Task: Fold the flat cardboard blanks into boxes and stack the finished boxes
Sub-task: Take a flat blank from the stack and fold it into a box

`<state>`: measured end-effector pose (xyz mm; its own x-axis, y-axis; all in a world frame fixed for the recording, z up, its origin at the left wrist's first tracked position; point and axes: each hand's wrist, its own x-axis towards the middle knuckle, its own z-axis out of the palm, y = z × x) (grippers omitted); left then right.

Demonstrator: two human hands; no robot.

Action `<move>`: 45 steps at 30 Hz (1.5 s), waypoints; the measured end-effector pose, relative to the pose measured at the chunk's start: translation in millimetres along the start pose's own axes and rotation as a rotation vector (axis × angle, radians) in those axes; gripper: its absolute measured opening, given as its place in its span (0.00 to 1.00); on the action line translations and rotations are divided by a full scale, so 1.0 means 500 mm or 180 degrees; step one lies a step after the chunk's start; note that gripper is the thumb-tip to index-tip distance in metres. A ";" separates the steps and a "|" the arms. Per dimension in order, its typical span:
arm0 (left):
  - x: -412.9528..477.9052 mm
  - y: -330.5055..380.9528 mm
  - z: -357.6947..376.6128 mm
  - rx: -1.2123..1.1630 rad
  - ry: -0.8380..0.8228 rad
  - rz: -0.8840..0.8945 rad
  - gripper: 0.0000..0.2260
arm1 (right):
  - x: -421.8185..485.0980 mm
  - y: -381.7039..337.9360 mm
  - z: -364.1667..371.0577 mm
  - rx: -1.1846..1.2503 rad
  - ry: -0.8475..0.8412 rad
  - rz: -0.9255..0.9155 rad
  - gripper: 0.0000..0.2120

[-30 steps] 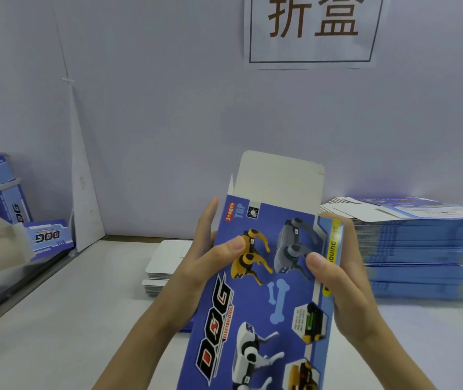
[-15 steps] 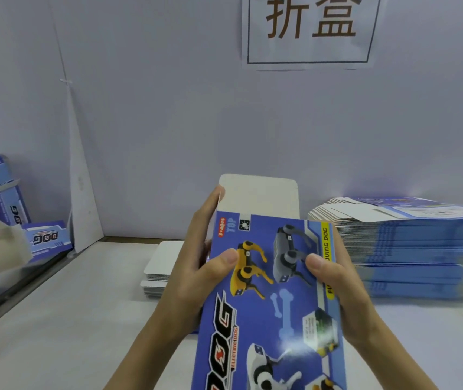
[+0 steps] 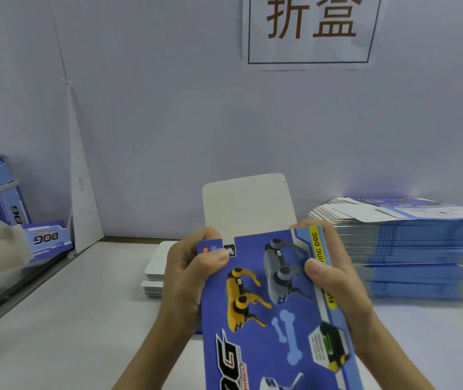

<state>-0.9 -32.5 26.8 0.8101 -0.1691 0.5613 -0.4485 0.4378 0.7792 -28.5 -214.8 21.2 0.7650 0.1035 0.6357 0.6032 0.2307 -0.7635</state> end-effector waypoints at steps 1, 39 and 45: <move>0.000 0.001 0.000 -0.0050 -0.0016 0.0033 0.12 | -0.001 0.000 0.002 -0.0006 -0.0004 -0.0004 0.14; 0.007 0.104 -0.009 0.1288 -0.0494 -0.0234 0.17 | -0.003 -0.074 0.000 -0.4215 0.0344 -0.2995 0.18; 0.008 0.115 -0.022 0.1554 -0.0396 -0.0280 0.11 | -0.007 -0.063 0.013 -0.4045 0.0280 -0.2805 0.20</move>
<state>-19.1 1.6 70.9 0.8151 -0.3036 0.4934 -0.5287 -0.0413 0.8478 -51.6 -216.2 43.9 0.0595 0.3154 0.9471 0.6076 -0.7642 0.2163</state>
